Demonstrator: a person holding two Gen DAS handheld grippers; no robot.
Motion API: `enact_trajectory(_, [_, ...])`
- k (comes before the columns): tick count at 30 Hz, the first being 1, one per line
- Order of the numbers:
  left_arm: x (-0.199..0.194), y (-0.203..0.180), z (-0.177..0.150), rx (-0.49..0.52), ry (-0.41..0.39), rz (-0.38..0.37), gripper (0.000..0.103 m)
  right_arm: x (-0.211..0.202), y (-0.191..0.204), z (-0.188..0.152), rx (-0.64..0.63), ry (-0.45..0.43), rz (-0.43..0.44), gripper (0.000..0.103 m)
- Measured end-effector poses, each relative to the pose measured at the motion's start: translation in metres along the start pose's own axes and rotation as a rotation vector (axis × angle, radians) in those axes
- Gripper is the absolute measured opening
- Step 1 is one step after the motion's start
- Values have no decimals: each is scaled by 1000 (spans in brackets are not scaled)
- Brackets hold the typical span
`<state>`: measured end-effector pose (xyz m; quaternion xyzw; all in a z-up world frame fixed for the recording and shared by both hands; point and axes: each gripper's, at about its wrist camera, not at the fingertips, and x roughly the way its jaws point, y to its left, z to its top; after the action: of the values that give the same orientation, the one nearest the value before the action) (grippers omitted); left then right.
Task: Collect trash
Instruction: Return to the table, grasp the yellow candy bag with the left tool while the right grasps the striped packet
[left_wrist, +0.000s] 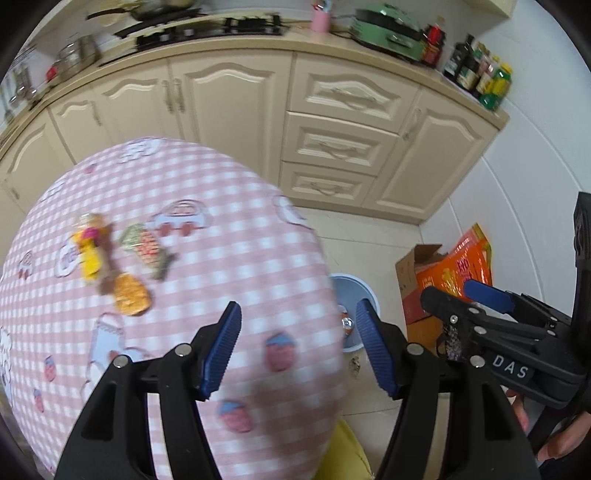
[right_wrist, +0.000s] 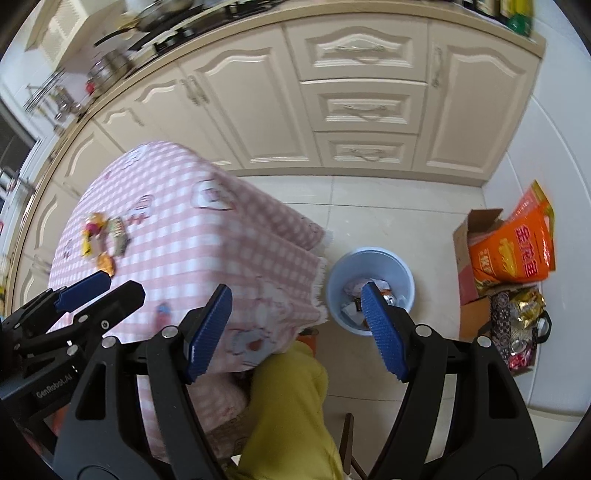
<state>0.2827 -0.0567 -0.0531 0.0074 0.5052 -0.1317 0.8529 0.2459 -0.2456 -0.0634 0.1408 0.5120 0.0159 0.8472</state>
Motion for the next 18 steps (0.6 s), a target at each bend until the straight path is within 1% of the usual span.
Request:
enact_trajectory(5, [-17, 44, -6, -64, -21, 28, 65, -2, 48, 5, -76, -4, 22, 72])
enact_trajectory(10, [-30, 93, -14, -142, -30, 63, 66, 4, 91, 9, -145, 6, 48, 72])
enact_trajectory(14, [-35, 127, -19, -200, -28, 75, 66, 17, 131, 13, -199, 30, 68, 72])
enact_trajectory(18, [-40, 158, -21, -252, -40, 91, 67, 32, 159, 17, -234, 49, 84, 72])
